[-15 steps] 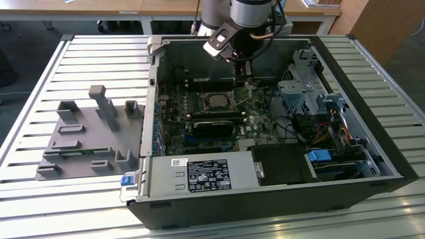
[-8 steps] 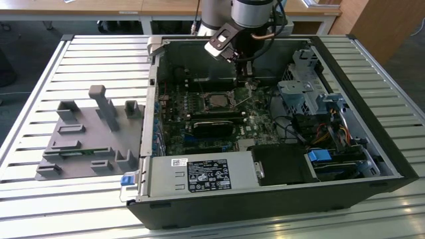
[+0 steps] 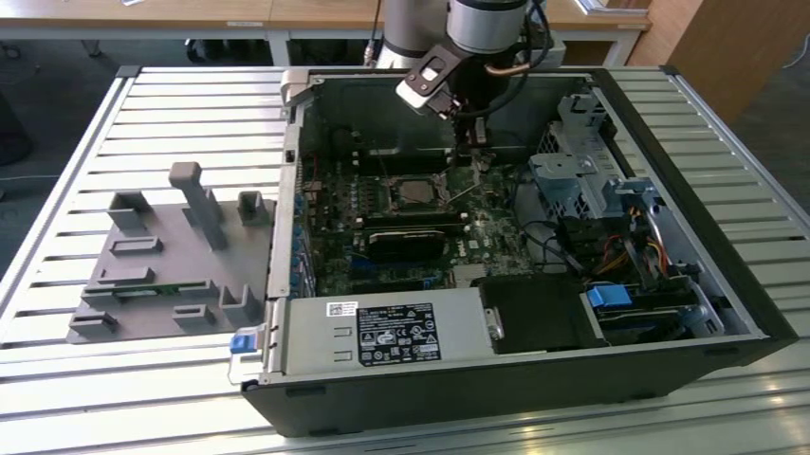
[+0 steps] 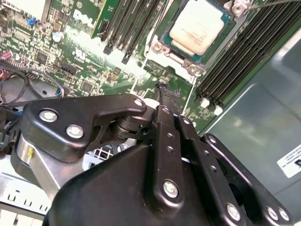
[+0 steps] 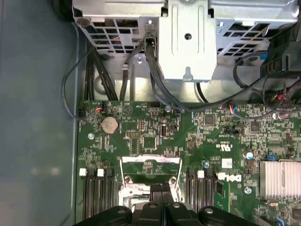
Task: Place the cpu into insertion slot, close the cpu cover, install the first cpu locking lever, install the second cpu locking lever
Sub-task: 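Close the cpu cover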
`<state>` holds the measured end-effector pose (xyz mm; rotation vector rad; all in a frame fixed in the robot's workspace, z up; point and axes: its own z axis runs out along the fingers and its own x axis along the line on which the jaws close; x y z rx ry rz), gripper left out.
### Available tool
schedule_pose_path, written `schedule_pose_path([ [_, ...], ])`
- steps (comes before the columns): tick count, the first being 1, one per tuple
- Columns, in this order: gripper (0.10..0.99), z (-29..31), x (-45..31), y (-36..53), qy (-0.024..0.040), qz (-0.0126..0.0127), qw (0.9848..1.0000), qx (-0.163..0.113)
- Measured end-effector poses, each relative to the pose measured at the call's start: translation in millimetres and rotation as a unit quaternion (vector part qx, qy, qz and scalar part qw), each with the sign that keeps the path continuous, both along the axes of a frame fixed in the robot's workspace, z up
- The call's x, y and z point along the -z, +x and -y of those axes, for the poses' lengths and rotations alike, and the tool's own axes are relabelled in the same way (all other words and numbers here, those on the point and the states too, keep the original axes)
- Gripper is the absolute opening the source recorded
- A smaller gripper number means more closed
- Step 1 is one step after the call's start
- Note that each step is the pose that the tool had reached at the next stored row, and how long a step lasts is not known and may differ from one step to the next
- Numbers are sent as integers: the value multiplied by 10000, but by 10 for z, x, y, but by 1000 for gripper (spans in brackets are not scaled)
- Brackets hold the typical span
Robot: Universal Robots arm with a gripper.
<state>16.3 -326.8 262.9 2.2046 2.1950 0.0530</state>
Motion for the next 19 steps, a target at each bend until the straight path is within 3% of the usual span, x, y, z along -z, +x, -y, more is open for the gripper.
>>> schedule_pose_path([
  [6, 122, -4, 19, 129, 0, -14, 10000, 0],
  [12, 122, -22, 47, 272, -4, -94, 10000, -1],
  [19, 122, -76, 78, 308, -11, -102, 9999, -44],
])
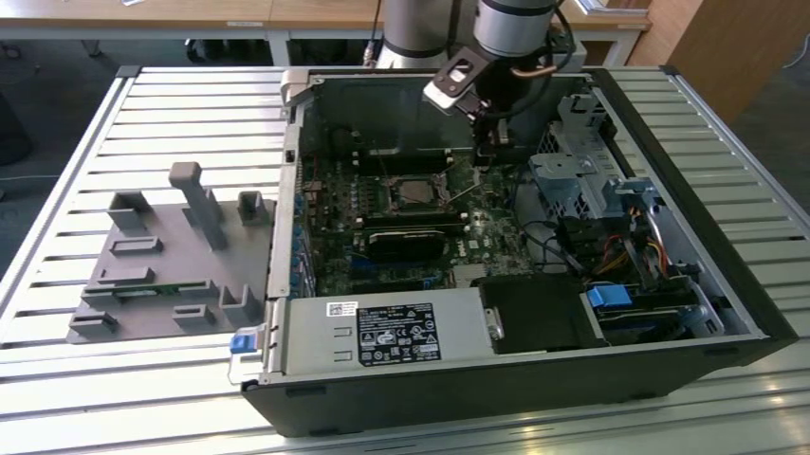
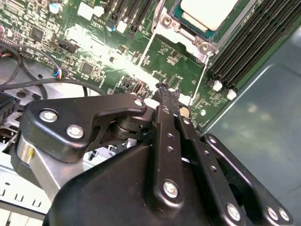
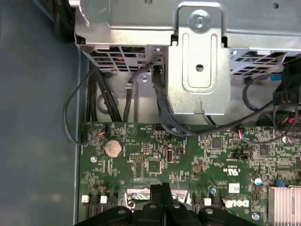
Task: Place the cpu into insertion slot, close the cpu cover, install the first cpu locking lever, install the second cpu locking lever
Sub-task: 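Close the cpu cover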
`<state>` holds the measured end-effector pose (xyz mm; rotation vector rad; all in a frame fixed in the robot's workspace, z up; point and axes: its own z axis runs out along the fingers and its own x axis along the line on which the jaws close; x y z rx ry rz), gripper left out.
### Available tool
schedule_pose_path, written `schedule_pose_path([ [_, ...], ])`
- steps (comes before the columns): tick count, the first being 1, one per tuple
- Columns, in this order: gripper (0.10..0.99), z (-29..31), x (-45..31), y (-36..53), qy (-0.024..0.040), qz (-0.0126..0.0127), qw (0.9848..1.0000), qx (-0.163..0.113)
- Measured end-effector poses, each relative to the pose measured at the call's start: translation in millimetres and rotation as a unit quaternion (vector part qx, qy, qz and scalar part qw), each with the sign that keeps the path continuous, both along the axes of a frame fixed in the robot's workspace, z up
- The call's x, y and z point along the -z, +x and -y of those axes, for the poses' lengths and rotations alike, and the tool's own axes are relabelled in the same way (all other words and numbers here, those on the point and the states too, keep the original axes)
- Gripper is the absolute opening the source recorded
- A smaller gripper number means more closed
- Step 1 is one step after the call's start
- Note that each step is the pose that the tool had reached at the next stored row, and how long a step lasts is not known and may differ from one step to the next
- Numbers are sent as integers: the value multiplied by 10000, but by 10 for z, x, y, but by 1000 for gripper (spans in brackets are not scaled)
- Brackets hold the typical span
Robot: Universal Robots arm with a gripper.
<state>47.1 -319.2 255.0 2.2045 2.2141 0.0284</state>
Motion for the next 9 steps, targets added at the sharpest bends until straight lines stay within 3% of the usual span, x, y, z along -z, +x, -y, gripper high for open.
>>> schedule_pose_path([
  [9, 122, -56, 37, 110, -1, -26, 10000, 0],
])
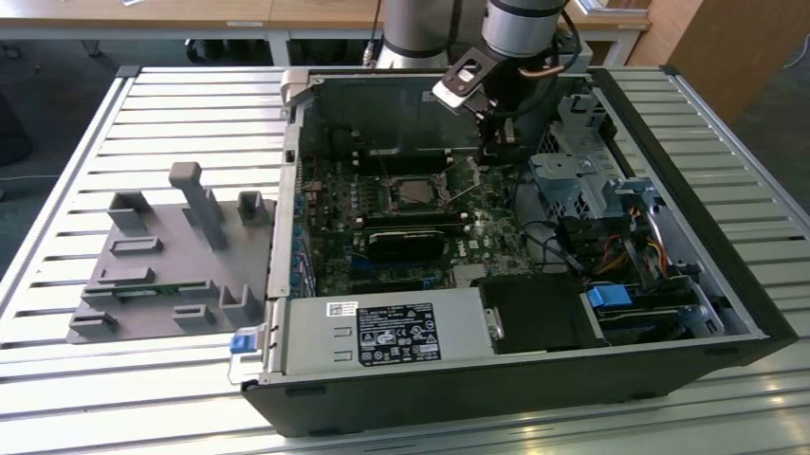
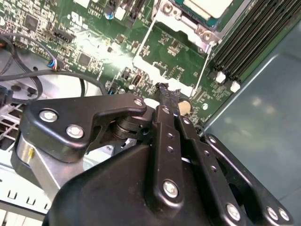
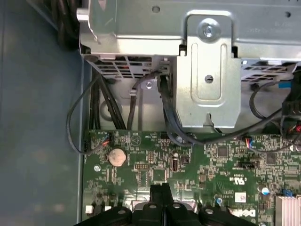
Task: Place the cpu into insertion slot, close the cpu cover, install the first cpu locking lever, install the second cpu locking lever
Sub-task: 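Close the cpu cover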
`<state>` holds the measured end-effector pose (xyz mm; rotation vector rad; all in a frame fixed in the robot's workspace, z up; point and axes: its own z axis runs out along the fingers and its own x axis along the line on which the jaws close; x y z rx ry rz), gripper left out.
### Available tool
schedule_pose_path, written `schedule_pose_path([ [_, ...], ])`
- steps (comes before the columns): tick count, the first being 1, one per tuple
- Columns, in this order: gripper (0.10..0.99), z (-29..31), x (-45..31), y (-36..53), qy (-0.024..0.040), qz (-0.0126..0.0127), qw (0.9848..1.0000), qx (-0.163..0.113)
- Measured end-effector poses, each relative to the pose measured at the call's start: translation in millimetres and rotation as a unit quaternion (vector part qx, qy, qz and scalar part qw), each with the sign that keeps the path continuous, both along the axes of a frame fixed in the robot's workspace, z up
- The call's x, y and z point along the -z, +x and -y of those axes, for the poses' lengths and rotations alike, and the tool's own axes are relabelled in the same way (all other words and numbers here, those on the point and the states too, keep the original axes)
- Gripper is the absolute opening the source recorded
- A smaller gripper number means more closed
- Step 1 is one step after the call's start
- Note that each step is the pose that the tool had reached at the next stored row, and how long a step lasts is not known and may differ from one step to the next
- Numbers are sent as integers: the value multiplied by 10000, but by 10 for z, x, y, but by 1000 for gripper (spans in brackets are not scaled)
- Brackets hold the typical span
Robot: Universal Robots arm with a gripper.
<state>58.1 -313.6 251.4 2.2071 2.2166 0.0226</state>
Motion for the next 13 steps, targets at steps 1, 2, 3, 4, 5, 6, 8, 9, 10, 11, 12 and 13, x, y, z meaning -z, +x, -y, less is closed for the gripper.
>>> schedule_pose_path([
  [1, 122, -3, 2, 12, 0, -2, 10000, 0],
  [2, 122, -5, 3, 26, -1, -3, 10000, 0],
  [3, 122, -8, 4, 40, -1, -4, 10000, 0],
  [4, 122, -10, 6, 54, -1, -5, 10000, 0],
  [5, 122, -14, 8, 70, -1, -6, 10000, 0],
  [6, 122, -18, 10, 82, -1, -7, 10000, 0],
  [8, 122, -25, 16, 100, -2, -9, 10000, 0],
  [9, 122, -29, 20, 107, -3, -10, 10000, 0],
  [10, 122, -32, 26, 113, -4, -12, 10000, 0],
  [11, 122, -36, 32, 118, -4, -14, 10000, 0],
  [12, 122, -40, 39, 122, -6, -16, 10000, 0],
  [13, 122, -44, 47, 126, -8, -18, 10000, 0],
])
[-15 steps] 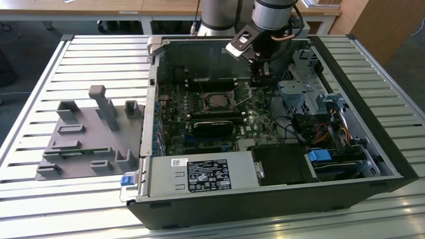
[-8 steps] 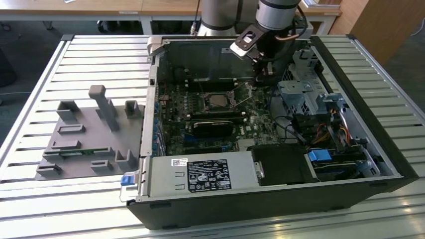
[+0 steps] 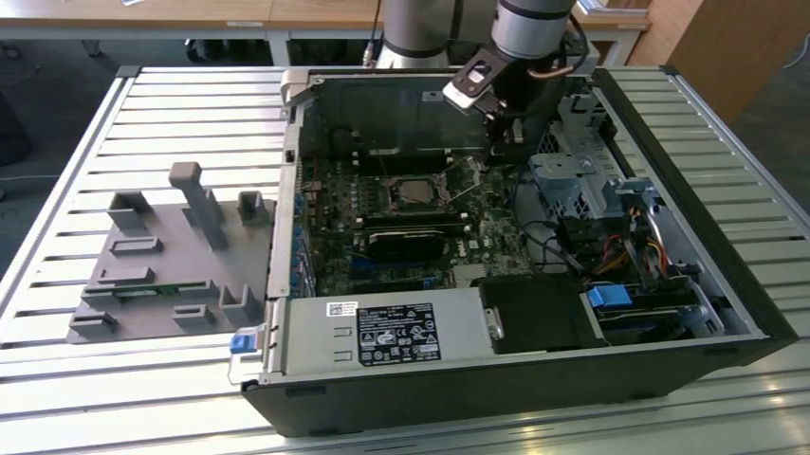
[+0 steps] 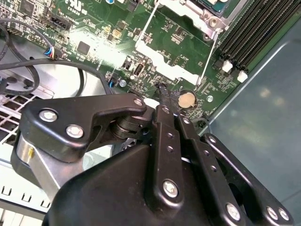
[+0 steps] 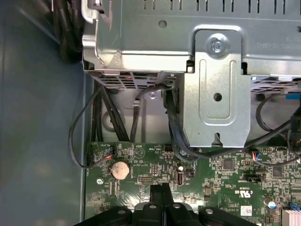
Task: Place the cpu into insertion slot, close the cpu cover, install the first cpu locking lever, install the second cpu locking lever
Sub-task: 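Close the cpu cover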
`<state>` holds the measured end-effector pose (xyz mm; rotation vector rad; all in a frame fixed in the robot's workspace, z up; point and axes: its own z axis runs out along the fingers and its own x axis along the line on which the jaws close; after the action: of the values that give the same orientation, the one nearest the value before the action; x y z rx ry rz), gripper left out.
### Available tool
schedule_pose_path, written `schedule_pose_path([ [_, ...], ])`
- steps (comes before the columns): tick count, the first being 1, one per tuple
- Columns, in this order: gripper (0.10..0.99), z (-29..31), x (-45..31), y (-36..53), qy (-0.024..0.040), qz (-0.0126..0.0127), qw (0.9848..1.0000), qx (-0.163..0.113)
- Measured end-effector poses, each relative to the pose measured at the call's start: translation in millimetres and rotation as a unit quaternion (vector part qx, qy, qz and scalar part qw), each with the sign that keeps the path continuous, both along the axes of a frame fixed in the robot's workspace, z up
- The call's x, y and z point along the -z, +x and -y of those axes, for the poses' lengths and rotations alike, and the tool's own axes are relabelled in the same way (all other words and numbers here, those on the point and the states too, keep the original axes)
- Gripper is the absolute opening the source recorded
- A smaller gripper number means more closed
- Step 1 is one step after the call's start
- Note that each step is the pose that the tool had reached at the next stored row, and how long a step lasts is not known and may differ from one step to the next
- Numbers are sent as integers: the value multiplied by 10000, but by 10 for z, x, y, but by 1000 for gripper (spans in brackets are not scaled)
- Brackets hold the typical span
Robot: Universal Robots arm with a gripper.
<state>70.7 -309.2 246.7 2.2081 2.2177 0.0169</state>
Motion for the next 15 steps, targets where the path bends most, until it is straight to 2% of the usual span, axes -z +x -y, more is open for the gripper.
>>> schedule_pose_path([
  [10, 122, -17, 88, 14, -12, -16, 10000, 0],
  [15, 122, -13, 103, 14, -14, -17, 10000, 0],
])
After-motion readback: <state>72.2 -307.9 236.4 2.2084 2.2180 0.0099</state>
